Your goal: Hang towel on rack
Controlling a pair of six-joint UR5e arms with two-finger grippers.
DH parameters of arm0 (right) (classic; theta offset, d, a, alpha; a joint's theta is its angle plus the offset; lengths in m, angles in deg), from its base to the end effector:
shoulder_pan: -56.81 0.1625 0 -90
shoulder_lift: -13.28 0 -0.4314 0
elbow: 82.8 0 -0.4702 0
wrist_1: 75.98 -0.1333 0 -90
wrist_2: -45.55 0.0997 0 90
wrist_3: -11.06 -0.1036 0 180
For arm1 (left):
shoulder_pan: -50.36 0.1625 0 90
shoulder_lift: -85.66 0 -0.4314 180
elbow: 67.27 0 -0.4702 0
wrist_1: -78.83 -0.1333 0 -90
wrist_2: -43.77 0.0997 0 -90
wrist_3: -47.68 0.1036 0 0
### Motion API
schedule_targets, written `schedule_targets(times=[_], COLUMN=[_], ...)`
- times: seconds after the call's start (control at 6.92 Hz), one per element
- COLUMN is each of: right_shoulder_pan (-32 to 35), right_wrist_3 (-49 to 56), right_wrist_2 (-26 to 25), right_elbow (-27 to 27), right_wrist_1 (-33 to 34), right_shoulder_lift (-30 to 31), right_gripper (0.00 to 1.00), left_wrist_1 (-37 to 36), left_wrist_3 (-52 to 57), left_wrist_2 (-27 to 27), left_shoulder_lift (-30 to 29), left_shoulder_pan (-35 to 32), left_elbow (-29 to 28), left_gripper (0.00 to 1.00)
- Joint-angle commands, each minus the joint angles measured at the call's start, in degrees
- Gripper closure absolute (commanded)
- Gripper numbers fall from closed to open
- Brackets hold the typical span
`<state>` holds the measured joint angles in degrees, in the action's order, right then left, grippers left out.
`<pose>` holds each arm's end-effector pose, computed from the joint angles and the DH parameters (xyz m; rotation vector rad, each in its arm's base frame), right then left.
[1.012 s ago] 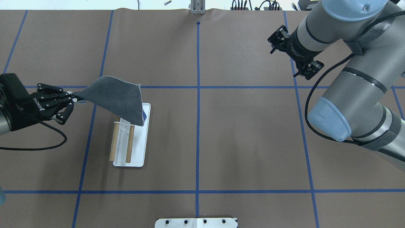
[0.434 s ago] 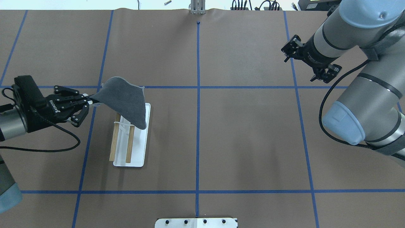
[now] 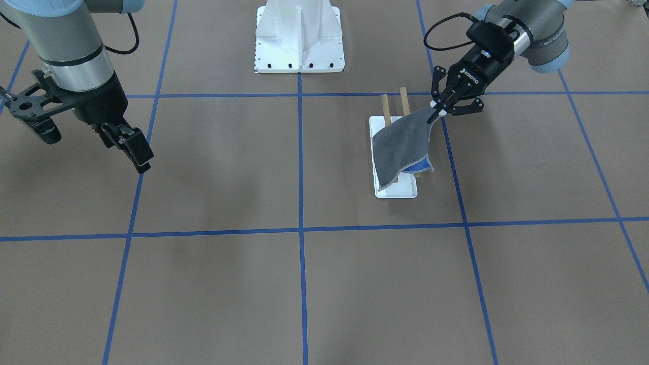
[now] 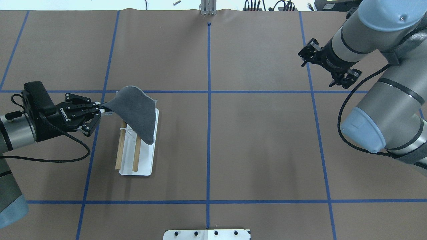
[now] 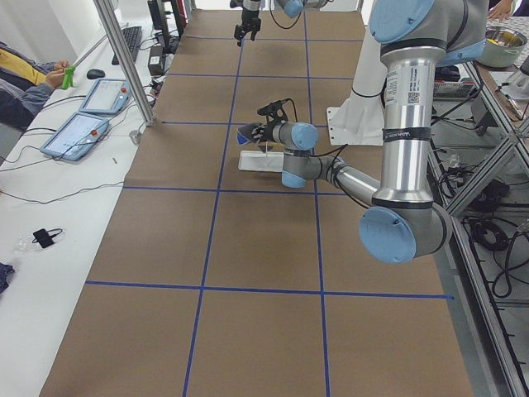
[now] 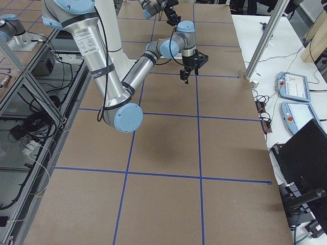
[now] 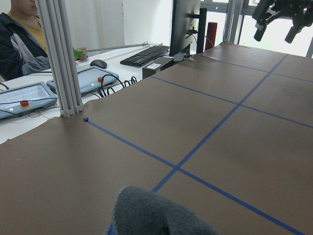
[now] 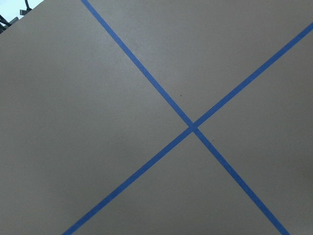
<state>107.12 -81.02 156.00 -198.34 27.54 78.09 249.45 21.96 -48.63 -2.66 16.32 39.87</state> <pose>-0.3208 -0.5386 0.2059 -0.0530 -0.7453 0.7570 0.3694 -0.4052 0.3583 1.2614 1.1325 0.4318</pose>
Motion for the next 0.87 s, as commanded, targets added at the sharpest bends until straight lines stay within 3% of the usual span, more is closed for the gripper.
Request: schedule_targets(times=[0.0,0.72], right_shoulder_pan=[0.05,0.05], right_wrist_3=[5.37,9.02], right_wrist_2=[-0.06,-0.32], right_elbow=[0.31,1.72], right_wrist_1=[0.10,-0.16], right_shoulder_lift=[1.28,1.90], right_gripper=[0.00,0.00], left_wrist_1=[0.16,1.20], left_wrist_3=[3.12,8.31], left_wrist_2=[0.03,0.29], left_shoulder_lift=[2.72,5.88], left_shoulder_pan=[0.37,0.28], left_elbow=[-0.17,-0.09], left_gripper=[1.00,1.00])
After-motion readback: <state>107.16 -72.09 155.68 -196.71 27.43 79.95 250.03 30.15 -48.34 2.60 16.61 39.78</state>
